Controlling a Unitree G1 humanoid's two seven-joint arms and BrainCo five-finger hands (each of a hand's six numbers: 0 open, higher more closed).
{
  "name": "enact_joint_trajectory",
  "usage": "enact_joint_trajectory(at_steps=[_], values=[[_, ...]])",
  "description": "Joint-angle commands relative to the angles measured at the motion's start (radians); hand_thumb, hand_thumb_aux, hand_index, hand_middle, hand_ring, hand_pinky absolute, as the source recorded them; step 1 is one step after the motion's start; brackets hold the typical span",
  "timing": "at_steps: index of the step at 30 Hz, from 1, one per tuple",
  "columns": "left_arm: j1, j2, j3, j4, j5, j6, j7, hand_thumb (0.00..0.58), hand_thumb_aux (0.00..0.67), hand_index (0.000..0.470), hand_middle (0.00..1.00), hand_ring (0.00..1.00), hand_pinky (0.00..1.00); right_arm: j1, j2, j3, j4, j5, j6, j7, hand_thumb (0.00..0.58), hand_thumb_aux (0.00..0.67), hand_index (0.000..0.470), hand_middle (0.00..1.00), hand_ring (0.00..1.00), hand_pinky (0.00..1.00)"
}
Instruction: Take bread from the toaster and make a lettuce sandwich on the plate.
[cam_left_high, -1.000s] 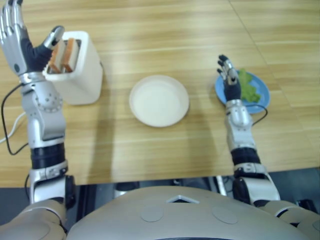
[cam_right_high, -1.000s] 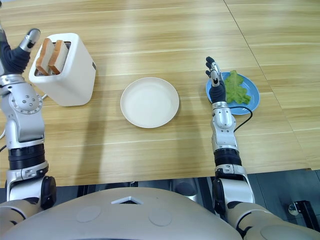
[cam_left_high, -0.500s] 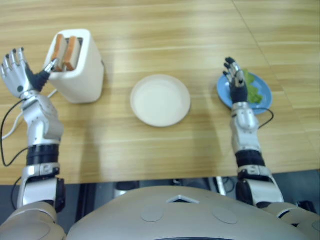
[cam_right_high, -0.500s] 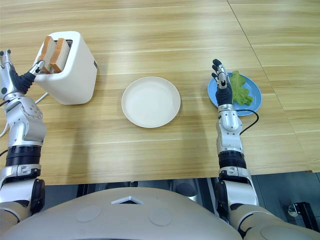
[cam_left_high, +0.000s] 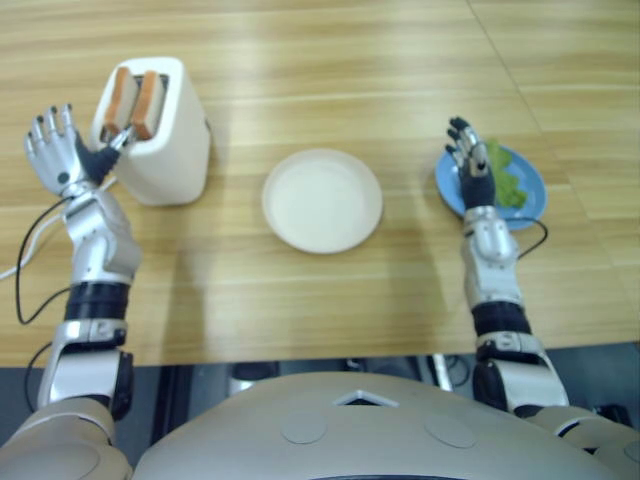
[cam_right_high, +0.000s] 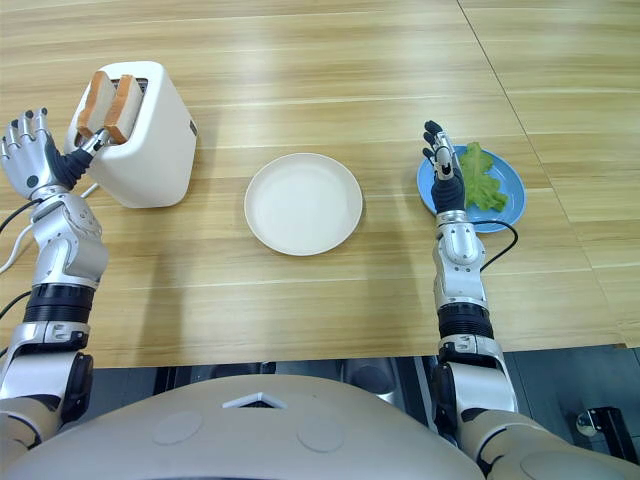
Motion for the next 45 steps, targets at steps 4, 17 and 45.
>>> enact_joint_trajectory(at_steps=[4,17,45], values=[[-0.008,0.001,-0.033,0.006,-0.016,0.007,-0.008,0.000,0.000,0.000,0.00,0.00,0.00,0.020,0.001,-0.008,-0.004,0.019,0.014,0.013,0.000,0.000,0.000,0.00,0.00,0.00],[-0.035,0.004,-0.049,0.032,-0.025,-0.009,0.041,0.580,0.670,0.460,0.00,0.00,0.00,0.033,0.000,-0.003,-0.021,0.018,0.029,0.014,0.000,0.000,0.000,0.00,0.00,0.00],[0.072,-0.088,-0.040,-0.459,-0.292,-0.604,0.124,0.580,0.670,0.460,1.00,1.00,1.00,0.029,0.011,0.024,0.002,-0.006,0.057,0.013,0.000,0.000,0.000,0.00,0.00,0.00]])
